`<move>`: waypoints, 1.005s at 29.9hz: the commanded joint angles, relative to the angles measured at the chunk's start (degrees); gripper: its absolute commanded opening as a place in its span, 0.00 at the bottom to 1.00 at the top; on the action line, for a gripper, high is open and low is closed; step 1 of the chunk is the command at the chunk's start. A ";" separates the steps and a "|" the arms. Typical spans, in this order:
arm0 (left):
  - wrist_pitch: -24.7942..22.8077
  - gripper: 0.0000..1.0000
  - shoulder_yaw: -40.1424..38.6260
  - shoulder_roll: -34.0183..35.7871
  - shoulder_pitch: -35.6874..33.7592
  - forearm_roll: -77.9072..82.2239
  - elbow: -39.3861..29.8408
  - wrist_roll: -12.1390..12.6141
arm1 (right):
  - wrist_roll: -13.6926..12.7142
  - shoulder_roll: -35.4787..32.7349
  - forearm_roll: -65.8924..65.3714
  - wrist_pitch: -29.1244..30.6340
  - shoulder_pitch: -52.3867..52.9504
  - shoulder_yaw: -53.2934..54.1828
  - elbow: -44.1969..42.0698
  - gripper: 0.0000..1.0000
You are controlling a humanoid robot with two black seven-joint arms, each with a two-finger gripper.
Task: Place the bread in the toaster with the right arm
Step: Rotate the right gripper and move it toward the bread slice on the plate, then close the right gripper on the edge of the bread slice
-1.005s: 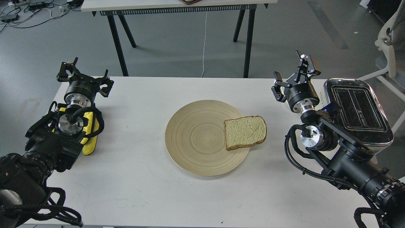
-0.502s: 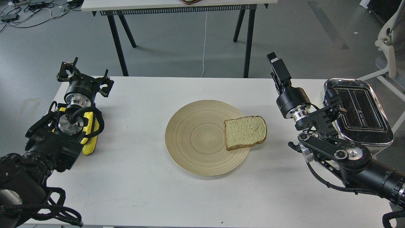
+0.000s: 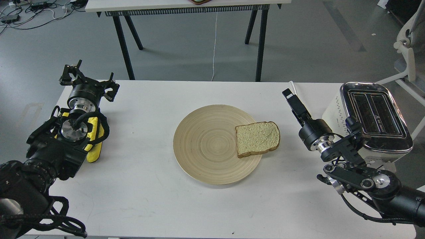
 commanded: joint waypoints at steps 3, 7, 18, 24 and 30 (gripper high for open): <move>0.00 1.00 0.00 0.00 -0.03 0.00 0.00 0.00 | 0.00 0.18 0.00 0.01 -2.38 -0.06 -0.29 0.98; 0.00 1.00 0.00 0.00 -0.03 0.00 0.00 0.00 | 0.00 0.62 0.00 0.01 -2.65 -2.77 -0.37 0.98; 0.00 1.00 0.00 0.00 0.05 0.00 0.00 0.00 | 0.00 5.97 0.35 0.01 -2.74 -5.42 -5.91 0.97; 0.00 1.00 0.00 0.00 -0.03 0.00 0.00 0.00 | 0.00 7.21 0.27 0.01 -2.74 -5.50 -6.53 0.86; 0.00 1.00 0.00 0.00 0.05 0.00 0.00 0.00 | 0.00 7.83 0.27 0.01 -2.56 -8.05 -7.23 0.60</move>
